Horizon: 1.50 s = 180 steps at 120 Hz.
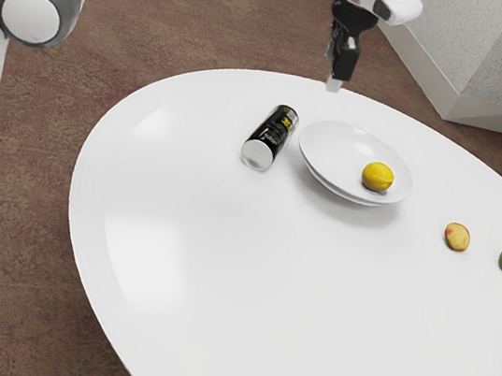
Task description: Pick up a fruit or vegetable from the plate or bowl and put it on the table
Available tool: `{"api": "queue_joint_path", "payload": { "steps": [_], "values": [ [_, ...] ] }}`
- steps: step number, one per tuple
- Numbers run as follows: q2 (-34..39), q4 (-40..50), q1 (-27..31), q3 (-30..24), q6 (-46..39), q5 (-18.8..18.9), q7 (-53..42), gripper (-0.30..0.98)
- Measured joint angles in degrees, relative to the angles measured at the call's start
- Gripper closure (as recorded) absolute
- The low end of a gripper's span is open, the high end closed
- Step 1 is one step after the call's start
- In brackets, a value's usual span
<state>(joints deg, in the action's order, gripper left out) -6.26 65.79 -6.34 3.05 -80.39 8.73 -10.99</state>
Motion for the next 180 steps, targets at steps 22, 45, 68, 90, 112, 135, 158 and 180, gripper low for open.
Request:
{"api": "queue_joint_path", "payload": {
  "steps": [22, 45, 68, 90, 112, 135, 158, 180],
  "values": [
    [-2.6, 1.1, 1.8, 0.1, 0.1, -0.1, -0.9, 0.0],
    [-3.2, 2.0, 2.5, 0.5, 1.2, -3.9, -1.2, 0.0],
    [-2.5, 9.4, 7.1, -5.3, -0.2, -1.3, 0.2, 0.0],
    [-7.5, 16.1, 37.6, -34.5, -14.2, 4.6, -3.1, 0.0],
    [-13.1, 15.7, 51.1, -47.5, -30.6, 11.4, -7.7, 0.0],
    [-25.1, 5.8, 56.5, -53.8, -42.1, 12.0, -14.8, 0.0],
    [-28.4, 5.2, 57.3, -54.2, -50.3, 9.8, -20.8, 0.0],
    [-24.3, 21.1, 64.0, -54.4, -62.1, 5.1, -27.2, 0.0]
  ]
}}
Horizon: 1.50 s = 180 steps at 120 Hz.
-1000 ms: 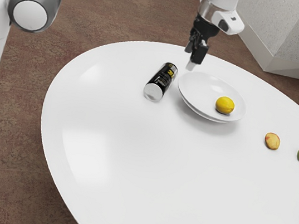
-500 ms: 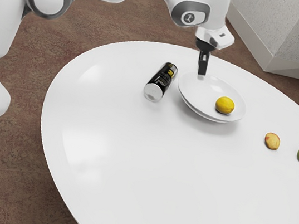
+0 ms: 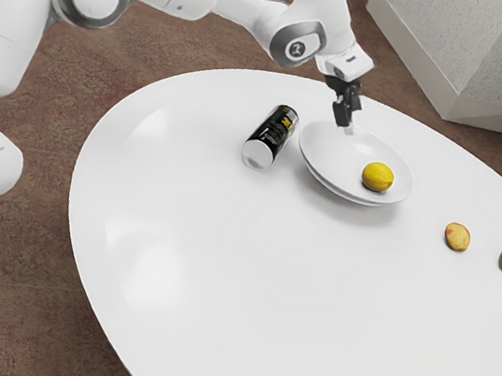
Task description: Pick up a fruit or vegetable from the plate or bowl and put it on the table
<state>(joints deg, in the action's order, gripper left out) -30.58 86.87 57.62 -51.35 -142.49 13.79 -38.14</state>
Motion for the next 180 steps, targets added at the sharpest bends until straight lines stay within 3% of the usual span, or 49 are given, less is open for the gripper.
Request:
{"api": "queue_joint_path", "payload": {
  "steps": [12, 36, 46, 54, 77, 140, 162, 180],
  "values": [
    [1.3, 2.4, 1.2, 0.3, -2.2, -2.8, -2.0, 0.0],
    [1.3, 0.0, 1.8, -0.1, -2.4, -4.6, -5.6, 0.0],
    [-2.3, -10.5, -0.8, 0.7, 1.0, -5.2, -7.4, 0.0],
    [-7.1, -19.7, -6.8, 5.2, 3.5, -5.4, -8.6, 0.0],
    [-13.5, -29.3, -13.7, 10.7, 7.8, -5.6, -11.0, 0.0],
    [-15.6, -30.1, -14.0, 10.6, 17.1, -8.7, -22.6, 0.0],
    [-15.7, -30.0, -14.7, 10.5, 15.8, -8.9, -22.9, 0.0],
    [-17.7, -30.5, -14.9, 10.6, 13.4, -11.6, -23.0, 0.0]
  ]
}}
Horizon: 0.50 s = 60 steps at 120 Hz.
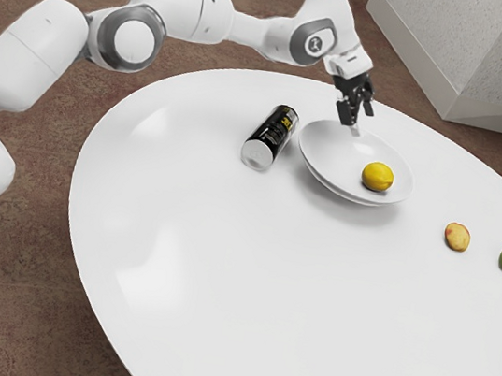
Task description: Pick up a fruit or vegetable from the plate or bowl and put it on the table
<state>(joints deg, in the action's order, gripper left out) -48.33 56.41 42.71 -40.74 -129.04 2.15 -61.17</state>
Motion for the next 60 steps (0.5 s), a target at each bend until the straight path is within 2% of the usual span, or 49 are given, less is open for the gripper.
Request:
{"api": "queue_joint_path", "payload": {
  "steps": [12, 60],
  "values": [
    [-2.7, -1.6, -1.3, -0.1, -2.1, -1.2, -0.2, 0.0],
    [-5.5, -1.5, -4.5, 0.0, -7.2, -4.3, 0.1, 0.0]
  ]
}}
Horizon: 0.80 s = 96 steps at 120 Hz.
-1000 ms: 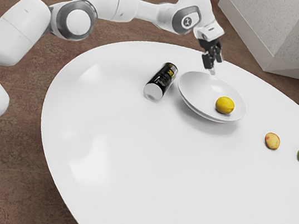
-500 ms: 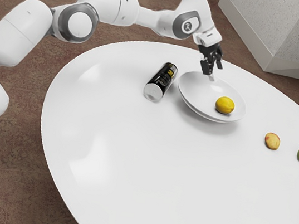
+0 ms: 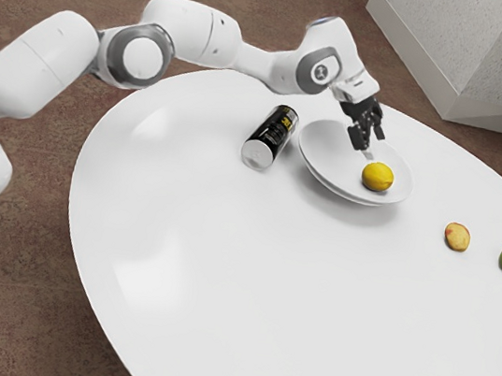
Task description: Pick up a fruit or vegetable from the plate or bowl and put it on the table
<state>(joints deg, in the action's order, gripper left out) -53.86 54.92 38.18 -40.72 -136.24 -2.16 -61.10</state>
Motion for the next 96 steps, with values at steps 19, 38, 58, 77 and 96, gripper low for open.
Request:
{"api": "queue_joint_path", "payload": {
  "steps": [19, 38, 58, 77, 96],
  "values": [
    [-1.1, 0.0, -1.1, 0.0, -1.1, -0.3, 0.2, 0.0],
    [-2.0, 0.1, -1.7, -0.1, -2.3, -0.5, 0.4, 0.0],
    [-2.8, 0.3, -2.1, 0.0, -3.6, -2.0, 0.6, 0.0],
    [-3.9, 0.3, -2.7, 0.0, -4.4, -3.0, 0.7, 0.0],
    [-4.1, 0.8, -2.8, 0.2, -5.1, -3.7, 0.7, 0.0]
  ]
}}
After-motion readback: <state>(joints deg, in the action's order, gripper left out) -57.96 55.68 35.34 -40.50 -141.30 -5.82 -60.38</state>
